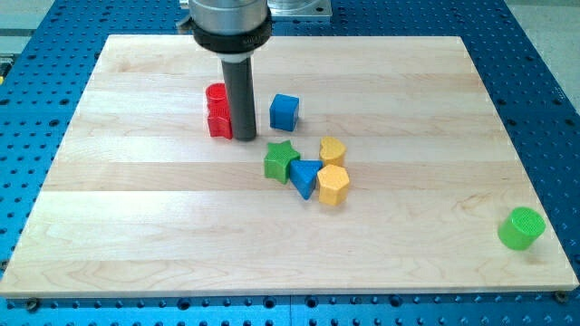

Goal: Push the cube into the heart

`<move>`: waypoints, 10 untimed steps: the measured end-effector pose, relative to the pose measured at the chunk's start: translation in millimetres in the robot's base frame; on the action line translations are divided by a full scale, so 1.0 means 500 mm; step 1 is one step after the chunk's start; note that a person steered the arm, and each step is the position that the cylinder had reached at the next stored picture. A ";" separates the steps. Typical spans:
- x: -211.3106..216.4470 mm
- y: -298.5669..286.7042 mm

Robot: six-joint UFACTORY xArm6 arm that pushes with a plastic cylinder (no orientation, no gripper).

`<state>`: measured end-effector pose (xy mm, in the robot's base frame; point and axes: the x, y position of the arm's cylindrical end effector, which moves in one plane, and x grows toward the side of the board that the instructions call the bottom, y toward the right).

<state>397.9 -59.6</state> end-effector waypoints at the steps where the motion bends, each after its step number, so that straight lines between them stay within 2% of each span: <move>1: -0.064 0.002; 5: -0.050 0.213; 8: 0.059 0.225; 10: 0.072 0.215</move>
<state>433.8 48.1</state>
